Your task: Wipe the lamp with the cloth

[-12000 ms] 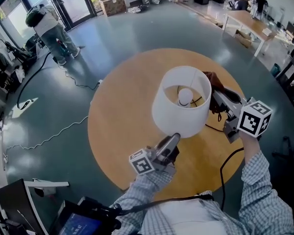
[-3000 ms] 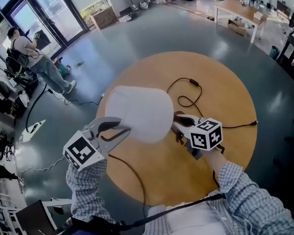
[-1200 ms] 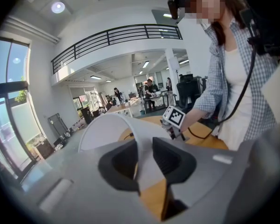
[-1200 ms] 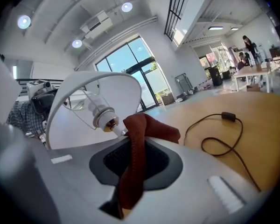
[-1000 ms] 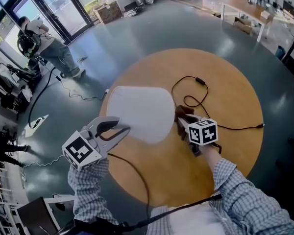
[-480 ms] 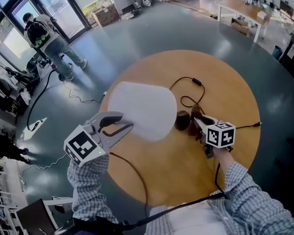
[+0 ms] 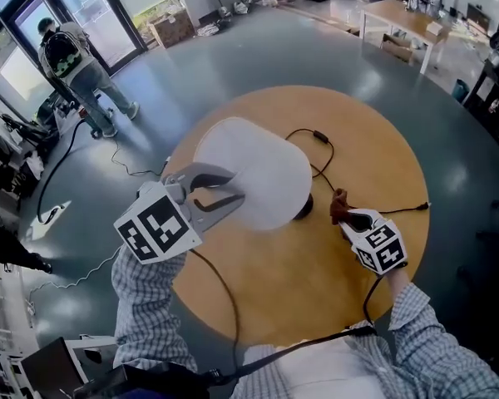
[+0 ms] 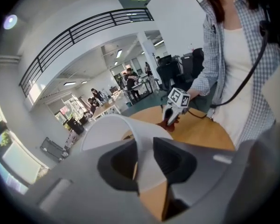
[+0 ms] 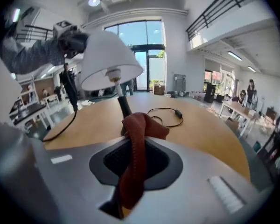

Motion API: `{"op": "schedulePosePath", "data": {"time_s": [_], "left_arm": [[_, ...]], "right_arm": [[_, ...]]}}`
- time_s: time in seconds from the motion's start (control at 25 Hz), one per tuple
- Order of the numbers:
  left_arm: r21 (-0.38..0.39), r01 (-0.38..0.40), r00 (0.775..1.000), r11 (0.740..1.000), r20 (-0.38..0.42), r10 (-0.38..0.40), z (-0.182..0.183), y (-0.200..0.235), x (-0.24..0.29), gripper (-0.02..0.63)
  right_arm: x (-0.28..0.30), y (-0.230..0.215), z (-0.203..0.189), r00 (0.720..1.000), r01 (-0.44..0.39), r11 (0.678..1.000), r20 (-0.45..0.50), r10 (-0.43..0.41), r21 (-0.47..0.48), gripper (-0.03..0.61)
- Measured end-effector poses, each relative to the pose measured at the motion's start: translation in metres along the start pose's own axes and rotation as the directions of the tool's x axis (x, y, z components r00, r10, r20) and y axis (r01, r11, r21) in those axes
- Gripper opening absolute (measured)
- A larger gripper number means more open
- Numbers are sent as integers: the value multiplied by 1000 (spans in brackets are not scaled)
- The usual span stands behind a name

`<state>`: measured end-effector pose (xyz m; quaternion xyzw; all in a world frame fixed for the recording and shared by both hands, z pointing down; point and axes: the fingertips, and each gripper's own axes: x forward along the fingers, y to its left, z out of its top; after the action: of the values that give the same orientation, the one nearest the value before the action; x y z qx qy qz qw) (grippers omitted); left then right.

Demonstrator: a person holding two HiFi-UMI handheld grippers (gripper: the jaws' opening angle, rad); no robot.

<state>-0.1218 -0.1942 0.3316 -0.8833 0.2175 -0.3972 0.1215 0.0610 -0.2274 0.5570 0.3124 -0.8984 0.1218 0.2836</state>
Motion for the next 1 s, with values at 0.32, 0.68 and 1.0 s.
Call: {"op": "schedulePosePath", "data": {"time_s": [0.32, 0.68, 1.0], "left_arm": [[141, 64, 995, 988, -83, -52, 23, -17, 20, 106], [246, 98, 987, 964, -149, -62, 41, -37, 30, 107], [297, 91, 984, 951, -174, -40, 46, -48, 41, 114]], "right_arm": [[22, 81, -64, 951, -178, 933, -297, 82, -313, 61], [24, 115, -101, 903, -270, 889, -419, 100, -370, 82], [23, 125, -114, 879, -321, 902, -445, 171, -287, 262]]}}
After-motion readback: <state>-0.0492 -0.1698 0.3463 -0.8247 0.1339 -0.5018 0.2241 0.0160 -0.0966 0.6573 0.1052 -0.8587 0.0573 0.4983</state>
